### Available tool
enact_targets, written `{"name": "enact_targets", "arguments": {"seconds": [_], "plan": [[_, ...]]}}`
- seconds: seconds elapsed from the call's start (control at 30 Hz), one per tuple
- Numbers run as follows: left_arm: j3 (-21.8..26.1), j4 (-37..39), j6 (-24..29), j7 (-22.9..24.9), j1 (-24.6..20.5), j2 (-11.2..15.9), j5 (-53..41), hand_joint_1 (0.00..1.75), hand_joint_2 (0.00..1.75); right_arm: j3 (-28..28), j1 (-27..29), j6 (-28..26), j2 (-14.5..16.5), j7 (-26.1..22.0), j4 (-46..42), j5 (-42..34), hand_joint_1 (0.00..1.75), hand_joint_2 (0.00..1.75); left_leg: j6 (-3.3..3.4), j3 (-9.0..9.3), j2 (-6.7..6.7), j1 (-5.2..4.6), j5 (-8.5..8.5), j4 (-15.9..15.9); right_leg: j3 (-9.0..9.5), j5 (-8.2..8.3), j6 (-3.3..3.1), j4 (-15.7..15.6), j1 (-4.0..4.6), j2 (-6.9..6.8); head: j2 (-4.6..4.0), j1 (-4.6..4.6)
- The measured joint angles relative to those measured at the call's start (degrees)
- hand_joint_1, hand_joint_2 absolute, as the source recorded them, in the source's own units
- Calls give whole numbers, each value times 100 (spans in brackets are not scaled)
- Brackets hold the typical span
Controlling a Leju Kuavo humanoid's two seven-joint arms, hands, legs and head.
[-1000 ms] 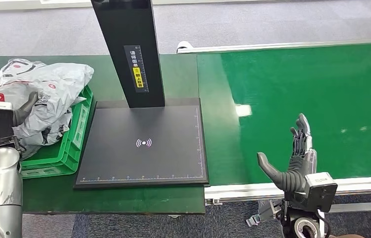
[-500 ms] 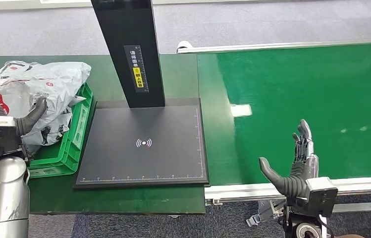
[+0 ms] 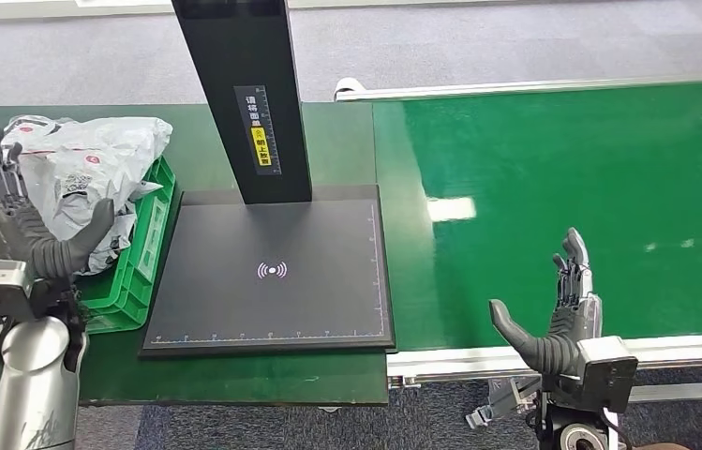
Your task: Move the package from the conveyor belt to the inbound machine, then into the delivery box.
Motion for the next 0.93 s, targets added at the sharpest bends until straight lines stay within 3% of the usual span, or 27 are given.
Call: {"name": "enact_targets", "arguments": {"seconds": [0.27,0.53,0.7,0.93], "plan": [[-837,-210,-433,-74,742,-422,230,0,175,146,-56,309,25,119,113,45,0,175,2,-2,-2,-4,-2,0,0,-1,1,-2,-5,0,1,1],[-1177,-164,-544,82,918,-584,152,0,175,237,-109,493,45,162,252,28,0,175,2,-1,-2,-3,-2,0,1,0,0,-1,-4,0,0,-1],[-1425,507,-420,121,1015,-930,261,0,175,522,-309,863,103,173,672,-151,0,175,2,-1,-1,-4,-2,0,2,0,1,-1,-5,0,1,0],[-1479,1351,-140,78,1350,-1358,552,0,175,907,-413,902,293,166,1376,-187,0,175,1,-5,-2,-4,-3,0,-3,-1,1,-2,-5,0,-1,-2]]}}
